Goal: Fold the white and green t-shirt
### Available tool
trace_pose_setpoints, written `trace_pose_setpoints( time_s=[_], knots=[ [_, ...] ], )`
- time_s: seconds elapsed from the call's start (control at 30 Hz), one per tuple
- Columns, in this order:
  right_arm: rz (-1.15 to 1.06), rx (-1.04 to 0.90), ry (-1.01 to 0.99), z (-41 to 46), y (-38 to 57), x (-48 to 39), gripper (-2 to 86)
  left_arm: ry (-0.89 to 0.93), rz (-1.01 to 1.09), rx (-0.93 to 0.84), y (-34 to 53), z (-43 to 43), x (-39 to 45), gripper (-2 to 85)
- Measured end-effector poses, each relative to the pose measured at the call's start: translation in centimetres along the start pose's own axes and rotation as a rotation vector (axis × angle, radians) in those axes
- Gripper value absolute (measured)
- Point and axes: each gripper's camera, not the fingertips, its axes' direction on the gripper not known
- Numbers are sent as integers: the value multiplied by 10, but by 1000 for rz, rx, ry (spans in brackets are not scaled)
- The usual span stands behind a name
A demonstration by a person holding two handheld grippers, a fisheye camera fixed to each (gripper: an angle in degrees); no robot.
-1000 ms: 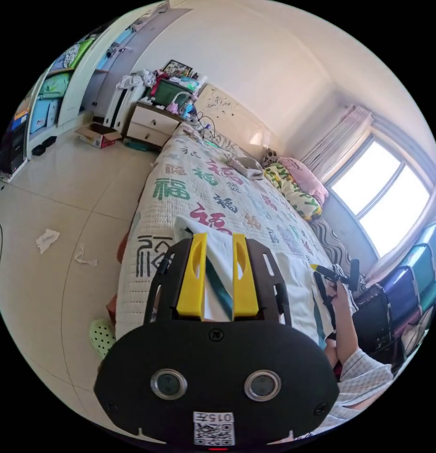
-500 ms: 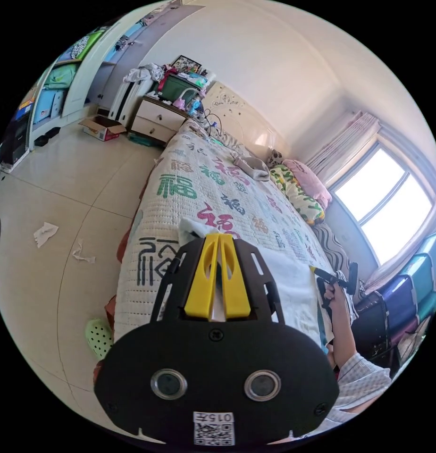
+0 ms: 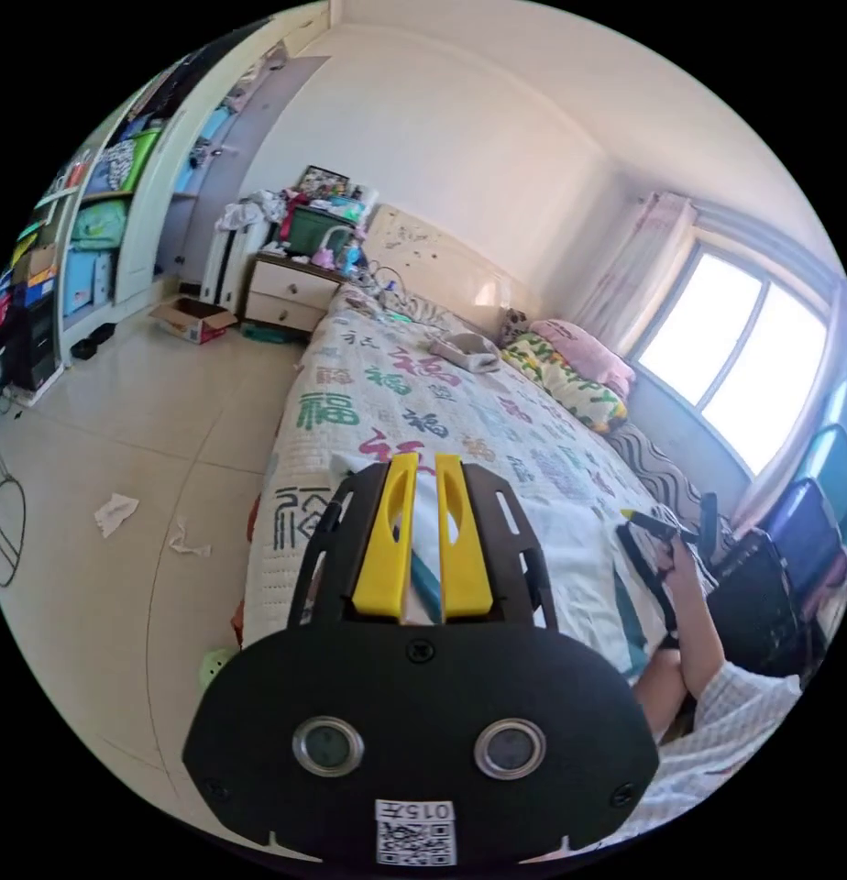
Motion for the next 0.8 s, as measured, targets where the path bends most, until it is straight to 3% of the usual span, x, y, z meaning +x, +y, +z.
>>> trace_pose_setpoints(
  time_s=[0.13,0.2,0.4,0.67,0.8],
  knots=[
    [-268,-37,-229,-29,29,-47,66,61,182,-117,26,-33,36,62],
    [-487,-158,-376,-30,56,-82,82,111,253,-183,46,-52,46,69],
    [-724,-313,-139,5,140,-128,95,198,260,-241,103,-70,50,79],
    [-659,-358,-187,34,163,-109,5,190,309,-455,125,-16,62,65],
    [-656,-348,-196,31,175,-101,-8,196,329,-373,127,-28,67,2]
  ],
)
